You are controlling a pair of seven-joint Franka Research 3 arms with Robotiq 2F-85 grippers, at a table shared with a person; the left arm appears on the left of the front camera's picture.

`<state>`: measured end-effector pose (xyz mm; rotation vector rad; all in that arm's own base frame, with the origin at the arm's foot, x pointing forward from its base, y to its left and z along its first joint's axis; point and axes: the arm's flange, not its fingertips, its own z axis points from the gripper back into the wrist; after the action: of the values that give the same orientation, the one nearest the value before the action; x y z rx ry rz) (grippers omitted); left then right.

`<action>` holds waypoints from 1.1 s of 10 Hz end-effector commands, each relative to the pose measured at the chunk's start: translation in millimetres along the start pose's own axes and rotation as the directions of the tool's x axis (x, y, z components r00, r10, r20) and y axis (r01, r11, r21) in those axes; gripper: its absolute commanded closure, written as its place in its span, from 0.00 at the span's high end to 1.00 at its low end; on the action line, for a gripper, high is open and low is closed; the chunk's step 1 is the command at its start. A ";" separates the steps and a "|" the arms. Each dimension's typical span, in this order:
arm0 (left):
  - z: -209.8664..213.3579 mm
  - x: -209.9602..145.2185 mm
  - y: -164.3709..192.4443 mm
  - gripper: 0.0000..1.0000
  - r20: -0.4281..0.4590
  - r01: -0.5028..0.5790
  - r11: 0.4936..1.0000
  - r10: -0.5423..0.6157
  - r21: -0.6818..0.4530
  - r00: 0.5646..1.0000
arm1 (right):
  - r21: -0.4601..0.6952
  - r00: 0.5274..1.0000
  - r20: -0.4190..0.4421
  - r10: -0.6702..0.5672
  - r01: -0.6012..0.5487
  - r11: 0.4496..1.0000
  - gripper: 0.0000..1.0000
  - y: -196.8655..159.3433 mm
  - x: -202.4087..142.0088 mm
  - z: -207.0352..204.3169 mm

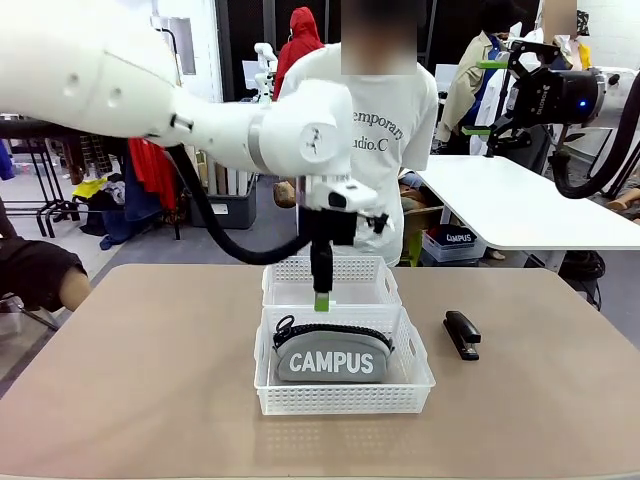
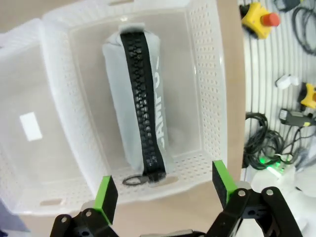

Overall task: Distribute items into two baskets.
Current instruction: Pick up the Stapler that the person points to.

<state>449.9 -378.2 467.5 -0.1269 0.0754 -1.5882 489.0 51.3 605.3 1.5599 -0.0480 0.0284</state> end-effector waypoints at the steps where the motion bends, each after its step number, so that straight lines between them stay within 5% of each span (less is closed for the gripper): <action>1: 18.0 -29.2 -17.8 1.00 0.057 -0.043 0.998 0.040 0.055 0.998 | 0.001 1.000 0.000 0.003 -0.003 1.000 1.00 1.9 -0.4 0.2; 4: 63.6 -54.6 -37.3 1.00 0.180 -0.238 0.967 0.220 0.087 0.959 | 0.001 1.000 0.000 0.003 -0.003 1.000 1.00 1.9 -0.4 0.2; 6: 91.4 -71.7 -44.1 1.00 0.304 -0.494 0.868 0.460 0.041 0.834 | 0.001 1.000 0.000 0.003 -0.003 1.000 1.00 1.9 -0.4 0.2; 10: 126.4 -115.6 -63.9 1.00 0.469 -0.710 0.703 0.614 0.041 0.635 | 0.001 1.000 0.000 0.003 -0.003 1.000 1.00 1.9 -0.4 0.2; 11: 134.3 -121.6 -68.0 1.00 0.486 -0.718 0.694 0.610 0.053 0.626 | 0.001 1.000 0.000 0.003 -0.003 1.000 1.00 1.9 -0.4 0.2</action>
<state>414.1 -255.0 615.3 -0.2614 -0.3528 -0.7882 489.0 51.1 605.3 1.5599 -0.0481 0.0282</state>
